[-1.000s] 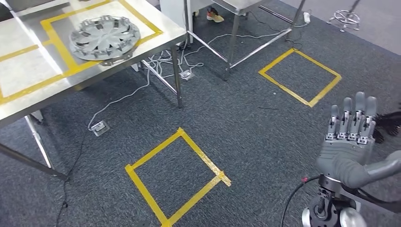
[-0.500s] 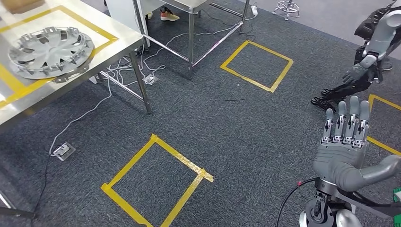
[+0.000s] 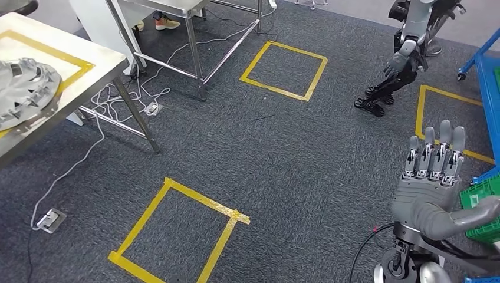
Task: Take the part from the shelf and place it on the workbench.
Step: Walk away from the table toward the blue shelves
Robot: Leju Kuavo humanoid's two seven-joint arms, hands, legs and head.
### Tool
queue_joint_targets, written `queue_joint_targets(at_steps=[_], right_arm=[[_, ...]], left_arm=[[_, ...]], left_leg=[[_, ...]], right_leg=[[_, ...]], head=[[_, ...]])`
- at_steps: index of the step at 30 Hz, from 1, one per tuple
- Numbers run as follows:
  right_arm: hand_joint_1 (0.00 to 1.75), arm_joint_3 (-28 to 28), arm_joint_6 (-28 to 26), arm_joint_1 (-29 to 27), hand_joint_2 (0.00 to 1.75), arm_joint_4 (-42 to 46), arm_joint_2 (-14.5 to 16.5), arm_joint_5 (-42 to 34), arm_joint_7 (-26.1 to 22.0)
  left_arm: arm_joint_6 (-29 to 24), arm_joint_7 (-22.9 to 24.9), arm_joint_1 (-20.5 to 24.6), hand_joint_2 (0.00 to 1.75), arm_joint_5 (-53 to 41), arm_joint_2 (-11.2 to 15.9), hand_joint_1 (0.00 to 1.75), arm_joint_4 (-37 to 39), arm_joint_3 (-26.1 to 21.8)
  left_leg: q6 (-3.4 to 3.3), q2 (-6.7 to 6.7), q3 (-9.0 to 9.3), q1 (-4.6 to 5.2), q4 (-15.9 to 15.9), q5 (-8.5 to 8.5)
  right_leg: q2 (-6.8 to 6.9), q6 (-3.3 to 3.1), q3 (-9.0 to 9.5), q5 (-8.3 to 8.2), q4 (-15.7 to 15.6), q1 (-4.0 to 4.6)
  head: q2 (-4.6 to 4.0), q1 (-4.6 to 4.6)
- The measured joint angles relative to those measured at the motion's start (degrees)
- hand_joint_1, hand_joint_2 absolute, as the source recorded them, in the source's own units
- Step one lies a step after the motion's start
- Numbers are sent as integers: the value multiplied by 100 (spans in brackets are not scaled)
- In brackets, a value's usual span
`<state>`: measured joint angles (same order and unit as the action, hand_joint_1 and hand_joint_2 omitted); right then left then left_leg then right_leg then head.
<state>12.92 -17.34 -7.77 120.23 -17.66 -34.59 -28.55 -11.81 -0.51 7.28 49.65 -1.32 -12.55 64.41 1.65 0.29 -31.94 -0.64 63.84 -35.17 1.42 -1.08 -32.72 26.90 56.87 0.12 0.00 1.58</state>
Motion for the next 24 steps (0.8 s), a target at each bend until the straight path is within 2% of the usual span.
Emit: queue_joint_targets(at_steps=[1, 2, 3, 4, 5, 6, 7, 8, 9, 10, 11, 12, 13, 14, 16, 17, 18, 19, 20, 21, 22, 23, 24], right_arm=[[0, 5, -7, 18, 0, -8, 8, 0, 1], [0, 11, -13, 24, 0, -18, 16, -1, 2], [0, 17, -19, 22, 0, -30, 27, -2, 2], [0, 23, -22, 21, 0, -43, 35, -2, 2], [0, 30, -25, 19, 0, -52, 42, -3, 3], [0, 37, -27, 13, 0, -59, 49, -3, 2], [0, 42, -31, 5, 0, -63, 54, -2, 2], [0, 48, -34, -4, 0, -67, 58, -1, 1], [0, 56, -38, -14, 0, -69, 63, 1, -1], [0, 64, -41, -24, 0, -72, 69, 2, -3], [0, 75, -44, -34, 0, -73, 73, 3, -5], [0, 85, -45, -52, 0, -70, 74, 4, -10], [0, 91, -41, -75, 0, -67, 73, 3, -26], [0, 95, -29, -99, 0, -63, 67, -6, -53], [0, 97, 31, -180, 0, -66, 57, -38, -138], [0, 97, 69, -230, 0, -76, 52, -58, -179], [0, 97, 105, -282, 0, -88, 52, -73, -213], [0, 94, 135, -328, 0, -98, 51, -84, -236], [0, 91, 155, -365, 0, -105, 50, -89, -251], [0, 87, 172, -394, 0, -108, 48, -90, -260], [0, 84, 185, -417, 0, -109, 44, -92, -268], [0, 81, 201, -433, 0, -108, 40, -96, -277], [0, 74, 223, -448, 0, -106, 33, -104, -284]], left_arm=[[-1, -13, -10, 0, 3, 7, 0, 2, -1], [-1, -22, -21, 0, 6, 16, 0, 4, -1], [-2, -28, -30, 0, 9, 27, 0, 7, -1], [-2, -32, -37, 0, 12, 37, 0, 8, -1], [-2, -33, -38, 0, 13, 44, 0, 9, -1], [-2, -29, -37, 0, 14, 49, 0, 9, -1], [-1, -23, -37, 0, 14, 53, 0, 9, -2], [-1, -17, -39, 0, 14, 57, 0, 9, -1], [-1, -9, -42, 0, 14, 61, 0, 9, -1], [-1, -2, -48, 0, 15, 66, 0, 9, -1], [-2, 3, -52, 0, 16, 70, 0, 9, -1], [-3, 14, -53, 0, 18, 73, 0, 10, -2], [-3, 31, -52, 0, 19, 74, 0, 10, -2], [-4, 55, -51, 0, 18, 67, 0, 9, -2], [-6, 112, -62, 0, 13, 47, 0, 9, -2], [-10, 129, -69, 0, 10, 38, 0, 10, -2], [-15, 136, -74, 0, 7, 35, 0, 10, -2], [-23, 132, -73, 0, 3, 32, 0, 11, -2], [-29, 122, -69, 0, -1, 28, 0, 11, -2], [-34, 112, -64, 0, -5, 20, 0, 11, -2], [-40, 104, -57, 0, -10, 8, 0, 11, -2], [-45, 99, -48, 0, -17, -6, 0, 10, -2], [-50, 99, -41, 0, -28, -22, 0, 10, -2]], left_leg=[[-3, -101, -207, 5, 373, -163], [-4, -109, -417, 11, 725, -282], [-3, -92, -576, 15, 946, -301], [-6, -79, -640, 16, 961, -197], [-12, -89, -595, 15, 758, 15], [-21, -184, -469, 7, 400, 282], [-36, -377, -334, -15, 51, 473], [-46, -540, -212, -34, -237, 585], [-59, -674, -140, -44, -399, 612], [-76, -702, -109, -44, -446, 576], [-93, -613, -76, -38, -484, 569], [-117, -524, -48, -39, -509, 568], [-145, -421, -9, -46, -541, 564], [-172, -316, 35, -53, -572, 559], [-219, -95, 107, -37, -601, 519], [-230, 16, 129, -27, -601, 494], [-230, 120, 148, -19, -601, 467], [-222, 213, 170, -16, -600, 440], [-211, 296, 201, -15, -600, 412], [-197, 368, 240, -15, -601, 380], [-179, 431, 277, -13, -604, 348], [-155, 481, 306, -2, -604, 316], [-129, 523, 327, 9, -609, 293]], right_leg=[[-63, -21, 3, 2, -4, 1], [-133, -33, 3, 8, -1, 6], [-213, -40, 5, 16, 5, 11], [-298, -39, 11, 27, 14, 12], [-386, -33, 22, 40, 29, 9], [-469, -18, 32, 61, 49, 2], [-538, 3, 34, 85, 75, -2], [-612, 29, 23, 106, 105, -11], [-684, 64, 5, 117, 122, -27], [-765, 103, -15, 116, 126, -43], [-862, 142, -32, 108, 117, -59], [-903, 176, -40, 109, 114, -66], [-843, 206, -64, 140, 164, -56], [-710, 235, -133, 222, 309, -44], [-349, 294, -451, 516, 938, -44], [-251, 318, -656, 662, 1313, -55], [-199, 334, -818, 736, 1595, -65], [-170, 341, -881, 696, 1680, -71], [-141, 338, -824, 544, 1535, -71], [-85, 322, -665, 318, 1199, -68], [29, 295, -463, 131, 800, -49], [141, 254, -291, 13, 452, -20], [233, 210, -184, -30, 237, 10]], head=[[0, -32], [0, -62], [0, -84], [0, -97], [0, -111], [0, -134], [0, -156], [0, -170], [0, -176], [0, -177], [0, -175], [0, -174], [0, -164], [0, -133], [0, -62], [0, -39], [0, -25], [0, -11], [0, 8], [0, 30], [0, 46], [0, 58], [0, 60]])
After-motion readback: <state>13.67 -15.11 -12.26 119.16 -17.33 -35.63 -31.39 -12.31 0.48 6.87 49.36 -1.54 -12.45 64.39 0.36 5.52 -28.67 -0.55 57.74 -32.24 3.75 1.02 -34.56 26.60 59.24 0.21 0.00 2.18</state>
